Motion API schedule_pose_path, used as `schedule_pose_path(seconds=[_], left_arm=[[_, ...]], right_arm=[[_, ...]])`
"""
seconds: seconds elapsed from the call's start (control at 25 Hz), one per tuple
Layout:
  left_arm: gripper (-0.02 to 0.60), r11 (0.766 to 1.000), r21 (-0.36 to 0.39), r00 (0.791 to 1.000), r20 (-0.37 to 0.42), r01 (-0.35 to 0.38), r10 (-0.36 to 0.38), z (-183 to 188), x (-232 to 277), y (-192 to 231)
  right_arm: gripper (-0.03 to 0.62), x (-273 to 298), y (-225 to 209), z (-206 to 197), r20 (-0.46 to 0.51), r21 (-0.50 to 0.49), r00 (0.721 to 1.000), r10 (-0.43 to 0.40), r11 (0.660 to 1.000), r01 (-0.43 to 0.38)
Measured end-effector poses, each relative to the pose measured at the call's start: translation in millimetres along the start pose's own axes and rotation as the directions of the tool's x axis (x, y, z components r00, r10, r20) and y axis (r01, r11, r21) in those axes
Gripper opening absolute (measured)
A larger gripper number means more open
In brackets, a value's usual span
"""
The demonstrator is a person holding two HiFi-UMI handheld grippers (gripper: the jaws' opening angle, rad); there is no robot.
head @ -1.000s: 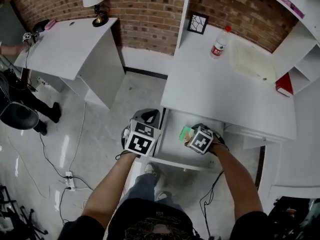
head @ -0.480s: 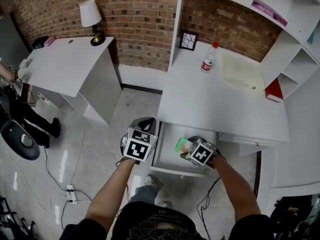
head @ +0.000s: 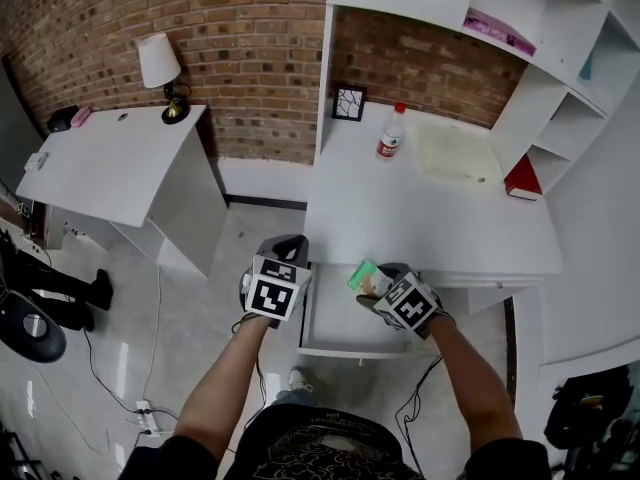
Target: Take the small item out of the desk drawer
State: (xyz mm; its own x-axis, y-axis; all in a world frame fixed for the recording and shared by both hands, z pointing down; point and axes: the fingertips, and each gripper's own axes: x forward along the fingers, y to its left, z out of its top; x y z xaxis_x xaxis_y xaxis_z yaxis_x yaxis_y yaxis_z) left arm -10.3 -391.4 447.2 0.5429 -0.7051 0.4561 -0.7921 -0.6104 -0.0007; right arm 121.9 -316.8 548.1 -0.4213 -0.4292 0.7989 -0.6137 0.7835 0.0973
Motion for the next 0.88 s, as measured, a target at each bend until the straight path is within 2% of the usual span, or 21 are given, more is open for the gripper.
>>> schedule_pose_path(seconds=[0.16,0.28,0.52,0.72,0.88], left_arm=[[0.005,1.000,0.014,0.999,0.025,0.020,-0.021,20.6,6.2,0.1],[0.005,0.999,0.020,0.998,0.043,0.036,-0.037,34.5,11.4,-0.8],[0.005,0.996,0.055,0.993,0.082,0.076,-0.080,65.0,25.0,-3.1],[0.005,0.992,0.080,0.989,0.100,0.102,-0.110,81.9,32.0,0.6],[0.005,0.990,0.089,0.986,0.119,0.111,-0.121,92.7,34.8,5.5]], right_arm=[[0.347,-31.2,-34.1,32.4,0.082,0.093,0.990,-0.119,0.989,0.111],[0.347,-54.8,-59.0,59.7,0.150,0.162,0.966,-0.209,0.969,0.185],[0.345,-107.1,-102.4,110.7,0.288,0.308,0.874,-0.390,0.903,0.301],[0.345,-141.7,-123.0,132.7,0.374,0.445,0.794,-0.480,0.844,0.300],[0.345,-156.4,-130.7,137.4,0.388,0.508,0.741,-0.549,0.798,0.325]])
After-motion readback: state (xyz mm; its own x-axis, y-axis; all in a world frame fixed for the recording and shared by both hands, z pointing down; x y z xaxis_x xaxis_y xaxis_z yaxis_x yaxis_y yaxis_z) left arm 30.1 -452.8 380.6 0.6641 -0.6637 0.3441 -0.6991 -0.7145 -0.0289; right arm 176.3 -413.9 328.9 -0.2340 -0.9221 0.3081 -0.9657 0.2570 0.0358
